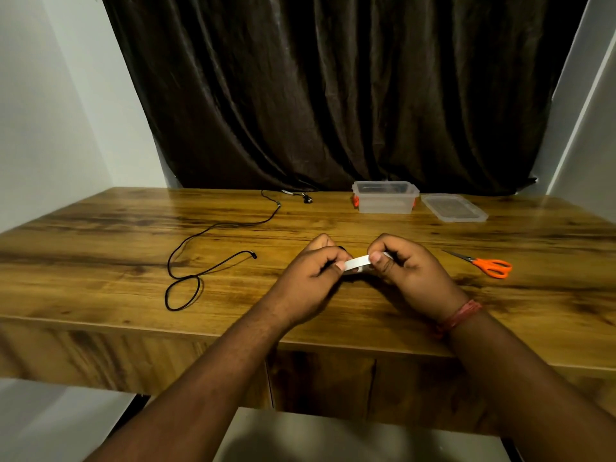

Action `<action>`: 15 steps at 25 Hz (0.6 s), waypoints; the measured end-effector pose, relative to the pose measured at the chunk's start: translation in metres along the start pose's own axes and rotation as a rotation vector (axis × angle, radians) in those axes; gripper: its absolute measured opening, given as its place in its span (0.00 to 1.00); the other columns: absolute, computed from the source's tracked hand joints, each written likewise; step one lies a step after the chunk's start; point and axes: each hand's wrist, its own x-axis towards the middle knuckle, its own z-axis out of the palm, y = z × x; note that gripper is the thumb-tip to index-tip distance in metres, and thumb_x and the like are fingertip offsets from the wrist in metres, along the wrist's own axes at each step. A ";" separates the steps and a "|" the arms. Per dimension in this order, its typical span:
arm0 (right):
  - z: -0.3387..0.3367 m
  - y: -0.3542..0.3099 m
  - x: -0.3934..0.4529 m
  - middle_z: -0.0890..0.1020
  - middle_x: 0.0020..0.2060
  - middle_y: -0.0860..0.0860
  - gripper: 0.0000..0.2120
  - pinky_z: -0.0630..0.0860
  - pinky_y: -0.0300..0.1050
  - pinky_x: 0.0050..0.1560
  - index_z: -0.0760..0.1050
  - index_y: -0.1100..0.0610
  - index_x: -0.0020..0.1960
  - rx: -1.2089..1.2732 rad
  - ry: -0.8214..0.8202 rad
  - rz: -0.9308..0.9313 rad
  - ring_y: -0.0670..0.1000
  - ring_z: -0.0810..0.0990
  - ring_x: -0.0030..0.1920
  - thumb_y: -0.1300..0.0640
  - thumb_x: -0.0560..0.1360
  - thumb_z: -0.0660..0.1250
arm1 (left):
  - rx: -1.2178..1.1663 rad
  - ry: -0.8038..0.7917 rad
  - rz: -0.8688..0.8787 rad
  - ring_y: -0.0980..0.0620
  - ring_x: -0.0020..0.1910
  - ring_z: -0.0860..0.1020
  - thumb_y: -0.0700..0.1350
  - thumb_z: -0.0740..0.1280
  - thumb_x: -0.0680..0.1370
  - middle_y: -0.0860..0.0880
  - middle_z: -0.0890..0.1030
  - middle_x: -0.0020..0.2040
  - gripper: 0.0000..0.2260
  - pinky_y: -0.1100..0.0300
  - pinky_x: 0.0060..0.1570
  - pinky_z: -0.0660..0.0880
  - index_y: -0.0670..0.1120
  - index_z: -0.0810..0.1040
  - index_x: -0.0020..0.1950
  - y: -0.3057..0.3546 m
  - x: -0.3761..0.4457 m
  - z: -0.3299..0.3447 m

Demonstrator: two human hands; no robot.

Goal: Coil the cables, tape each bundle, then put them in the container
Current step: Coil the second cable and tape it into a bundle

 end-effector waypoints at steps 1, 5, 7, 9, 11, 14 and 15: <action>0.000 0.000 0.000 0.76 0.33 0.43 0.06 0.70 0.44 0.38 0.76 0.49 0.43 0.009 -0.002 0.000 0.44 0.73 0.36 0.50 0.77 0.63 | -0.034 -0.003 -0.002 0.55 0.46 0.72 0.41 0.61 0.82 0.55 0.71 0.46 0.11 0.55 0.45 0.73 0.54 0.78 0.45 0.000 0.000 0.000; 0.001 0.000 0.000 0.77 0.33 0.44 0.06 0.72 0.47 0.38 0.76 0.50 0.43 0.025 -0.048 -0.010 0.45 0.74 0.36 0.51 0.77 0.63 | -0.020 -0.017 0.024 0.50 0.45 0.73 0.47 0.64 0.80 0.52 0.71 0.46 0.08 0.44 0.46 0.75 0.52 0.79 0.42 0.000 -0.002 -0.001; 0.001 0.000 0.000 0.77 0.33 0.45 0.07 0.71 0.45 0.37 0.76 0.51 0.43 0.038 -0.061 -0.012 0.45 0.74 0.35 0.52 0.77 0.62 | -0.018 -0.021 0.025 0.52 0.44 0.73 0.47 0.65 0.80 0.53 0.71 0.45 0.08 0.44 0.46 0.75 0.54 0.80 0.42 0.001 -0.003 -0.001; 0.001 -0.001 0.000 0.77 0.33 0.45 0.07 0.71 0.39 0.37 0.76 0.51 0.42 0.075 -0.051 -0.008 0.44 0.73 0.35 0.53 0.77 0.62 | -0.068 -0.024 -0.001 0.48 0.46 0.74 0.46 0.65 0.80 0.53 0.71 0.46 0.09 0.40 0.48 0.76 0.56 0.79 0.40 0.001 -0.002 -0.001; 0.001 -0.003 -0.001 0.76 0.33 0.44 0.07 0.71 0.35 0.37 0.76 0.52 0.42 0.102 -0.037 -0.011 0.42 0.74 0.35 0.53 0.77 0.62 | -0.088 -0.025 -0.015 0.43 0.48 0.74 0.45 0.64 0.79 0.52 0.71 0.47 0.10 0.38 0.50 0.75 0.55 0.79 0.40 0.002 -0.003 -0.001; 0.000 -0.006 -0.001 0.76 0.32 0.44 0.08 0.71 0.35 0.37 0.76 0.54 0.42 0.111 -0.027 -0.018 0.42 0.74 0.35 0.54 0.77 0.62 | -0.108 -0.031 -0.011 0.44 0.46 0.74 0.42 0.63 0.81 0.53 0.71 0.46 0.09 0.43 0.44 0.75 0.48 0.80 0.43 0.003 -0.003 -0.001; 0.000 -0.007 -0.001 0.76 0.32 0.44 0.08 0.71 0.35 0.37 0.76 0.54 0.42 0.114 -0.026 -0.016 0.42 0.74 0.35 0.54 0.77 0.62 | -0.094 -0.030 -0.008 0.47 0.44 0.73 0.41 0.62 0.81 0.53 0.71 0.46 0.09 0.46 0.42 0.74 0.45 0.80 0.45 0.003 -0.002 -0.001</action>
